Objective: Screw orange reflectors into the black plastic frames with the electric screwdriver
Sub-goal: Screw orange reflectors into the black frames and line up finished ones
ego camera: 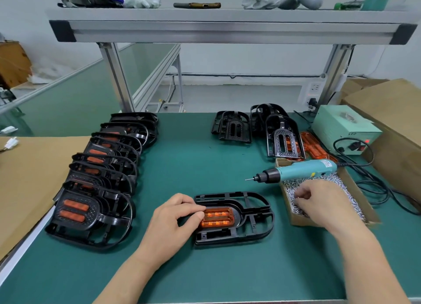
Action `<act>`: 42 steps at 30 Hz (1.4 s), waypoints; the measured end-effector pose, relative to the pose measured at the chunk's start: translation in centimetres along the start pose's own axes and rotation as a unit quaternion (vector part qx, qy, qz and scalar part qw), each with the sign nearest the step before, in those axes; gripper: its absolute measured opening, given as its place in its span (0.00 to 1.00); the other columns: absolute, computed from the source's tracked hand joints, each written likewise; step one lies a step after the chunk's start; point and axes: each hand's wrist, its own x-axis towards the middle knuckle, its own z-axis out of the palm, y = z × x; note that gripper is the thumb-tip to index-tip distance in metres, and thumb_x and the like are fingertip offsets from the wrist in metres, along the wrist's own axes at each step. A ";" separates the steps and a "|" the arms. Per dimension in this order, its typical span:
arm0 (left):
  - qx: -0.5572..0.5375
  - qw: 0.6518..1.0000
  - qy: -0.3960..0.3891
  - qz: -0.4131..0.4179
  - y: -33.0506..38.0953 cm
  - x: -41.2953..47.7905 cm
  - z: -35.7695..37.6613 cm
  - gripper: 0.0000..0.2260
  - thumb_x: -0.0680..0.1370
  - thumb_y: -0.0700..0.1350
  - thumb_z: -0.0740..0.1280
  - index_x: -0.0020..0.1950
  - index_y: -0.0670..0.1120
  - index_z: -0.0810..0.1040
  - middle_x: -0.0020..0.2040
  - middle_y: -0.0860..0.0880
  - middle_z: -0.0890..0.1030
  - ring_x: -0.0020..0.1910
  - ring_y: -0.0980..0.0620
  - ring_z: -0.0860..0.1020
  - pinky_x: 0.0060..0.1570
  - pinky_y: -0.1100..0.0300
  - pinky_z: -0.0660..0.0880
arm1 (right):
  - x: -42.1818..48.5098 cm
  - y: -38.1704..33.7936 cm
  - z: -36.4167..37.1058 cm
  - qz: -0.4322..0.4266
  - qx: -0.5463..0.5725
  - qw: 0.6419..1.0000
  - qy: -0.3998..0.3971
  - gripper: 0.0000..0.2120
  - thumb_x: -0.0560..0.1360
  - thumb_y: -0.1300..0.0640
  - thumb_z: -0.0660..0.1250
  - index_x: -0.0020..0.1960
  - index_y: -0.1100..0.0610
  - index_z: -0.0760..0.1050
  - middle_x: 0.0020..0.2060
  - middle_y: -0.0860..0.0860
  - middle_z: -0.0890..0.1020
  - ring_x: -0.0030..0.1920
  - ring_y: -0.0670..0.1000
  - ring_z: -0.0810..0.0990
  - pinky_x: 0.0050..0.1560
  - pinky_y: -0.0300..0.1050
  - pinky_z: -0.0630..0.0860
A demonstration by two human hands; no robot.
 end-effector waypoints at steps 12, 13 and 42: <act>-0.030 0.999 0.038 0.006 1.3 1.3 -0.4 0.08 0.75 0.38 0.74 0.45 0.52 0.86 0.45 0.58 0.82 0.46 0.51 0.80 0.49 0.64 0.75 | 0.2 0.7 0.1 -0.006 0.004 1.000 0.019 0.06 0.75 0.52 0.72 0.39 0.47 0.79 0.41 0.47 0.84 0.48 0.55 0.81 0.48 0.48 0.77; -0.031 0.999 0.037 0.009 1.4 1.4 -0.3 0.08 0.75 0.38 0.74 0.44 0.51 0.86 0.45 0.58 0.82 0.45 0.51 0.80 0.49 0.64 0.75 | 0.2 0.8 0.2 -0.004 0.010 1.000 0.024 0.07 0.74 0.53 0.73 0.37 0.48 0.78 0.39 0.47 0.83 0.46 0.54 0.80 0.48 0.48 0.77; -0.289 0.949 0.104 -0.070 -0.3 1.4 0.0 0.10 0.73 0.37 0.73 0.45 0.52 0.88 0.46 0.47 0.85 0.48 0.51 0.82 0.50 0.66 0.76 | -5.9 -15.9 6.1 -0.217 0.371 0.902 -0.040 0.05 0.81 0.59 0.61 0.54 0.49 0.68 0.34 0.51 0.84 0.33 0.42 0.80 0.42 0.44 0.77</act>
